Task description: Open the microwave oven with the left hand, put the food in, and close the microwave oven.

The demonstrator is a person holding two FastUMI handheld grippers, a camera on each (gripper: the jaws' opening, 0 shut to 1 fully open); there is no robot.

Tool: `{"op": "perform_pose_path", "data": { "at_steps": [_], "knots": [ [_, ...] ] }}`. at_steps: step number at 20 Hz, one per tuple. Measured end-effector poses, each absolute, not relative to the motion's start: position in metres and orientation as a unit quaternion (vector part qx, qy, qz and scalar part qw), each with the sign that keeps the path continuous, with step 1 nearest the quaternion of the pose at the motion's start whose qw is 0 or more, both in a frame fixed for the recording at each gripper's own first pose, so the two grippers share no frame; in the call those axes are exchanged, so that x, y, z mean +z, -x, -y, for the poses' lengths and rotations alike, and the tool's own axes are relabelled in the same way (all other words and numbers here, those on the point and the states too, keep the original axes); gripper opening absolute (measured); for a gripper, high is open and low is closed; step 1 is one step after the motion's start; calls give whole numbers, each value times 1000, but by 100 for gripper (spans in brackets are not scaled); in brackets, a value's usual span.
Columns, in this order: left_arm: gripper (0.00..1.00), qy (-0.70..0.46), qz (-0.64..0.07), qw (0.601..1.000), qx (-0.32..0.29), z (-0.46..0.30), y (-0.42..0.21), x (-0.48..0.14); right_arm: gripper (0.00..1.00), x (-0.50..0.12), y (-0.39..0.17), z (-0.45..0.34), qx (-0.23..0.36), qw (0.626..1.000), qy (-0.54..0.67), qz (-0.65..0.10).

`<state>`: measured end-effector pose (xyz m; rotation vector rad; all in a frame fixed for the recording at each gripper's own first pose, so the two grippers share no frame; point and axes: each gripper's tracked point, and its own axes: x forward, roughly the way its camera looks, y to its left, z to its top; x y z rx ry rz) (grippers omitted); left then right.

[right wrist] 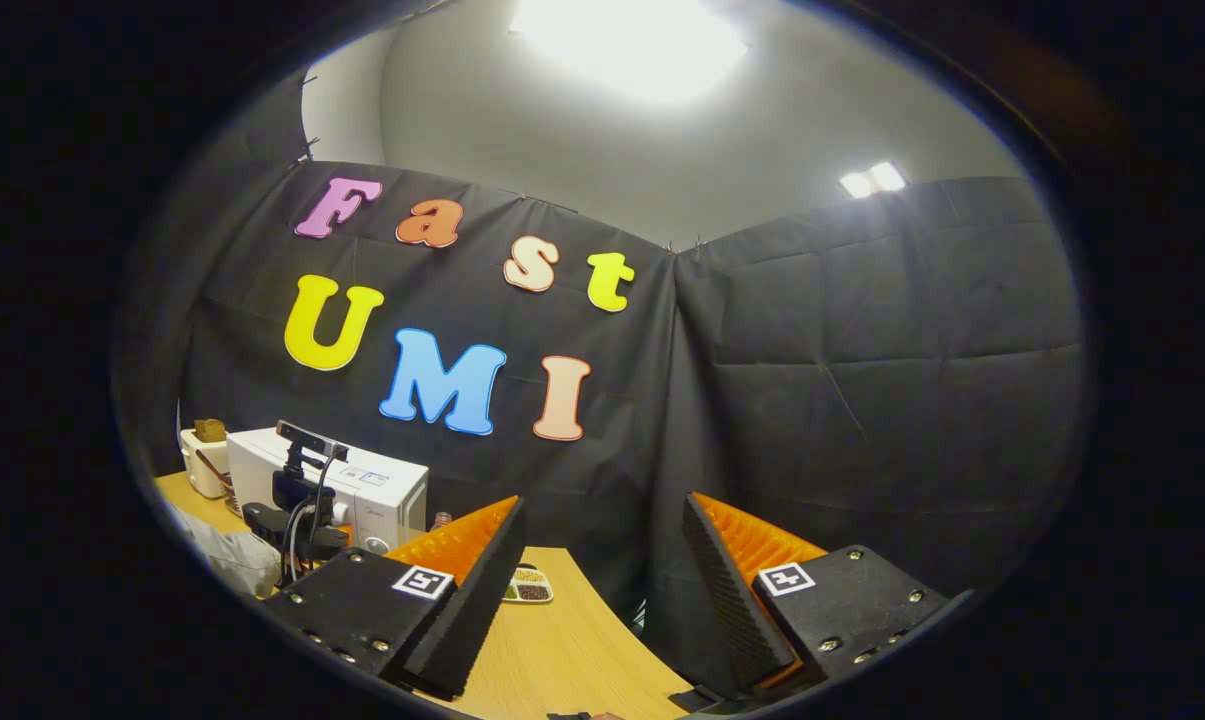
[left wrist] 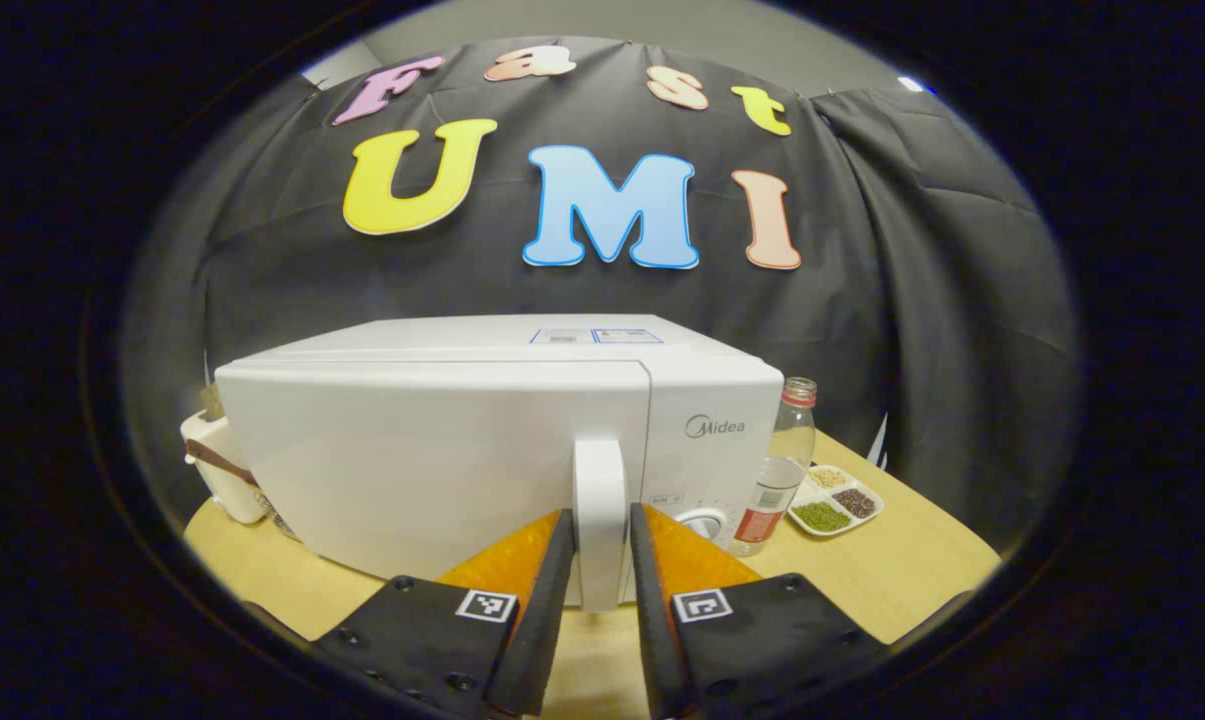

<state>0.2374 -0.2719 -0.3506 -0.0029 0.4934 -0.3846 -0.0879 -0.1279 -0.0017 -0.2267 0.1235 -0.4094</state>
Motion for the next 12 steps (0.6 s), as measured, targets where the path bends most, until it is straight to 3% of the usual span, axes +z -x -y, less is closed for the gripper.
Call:
{"op": "perform_pose_path", "data": {
  "at_steps": [2,4,9,12],
  "knots": [
    [38,0,-252,949,-189,273,-239,-358,95,-3,89,129,-202,971,112,-61],
    [37,-5,-256,948,-190,272,-240,-357,95,-4,92,130,-202,971,109,-62],
    [18,-11,-259,950,-173,269,-240,-353,95,-7,91,128,-189,974,105,-63],
    [12,-4,-263,949,-173,269,-237,-353,95,-4,90,126,-178,976,113,-54]
  ]
}}
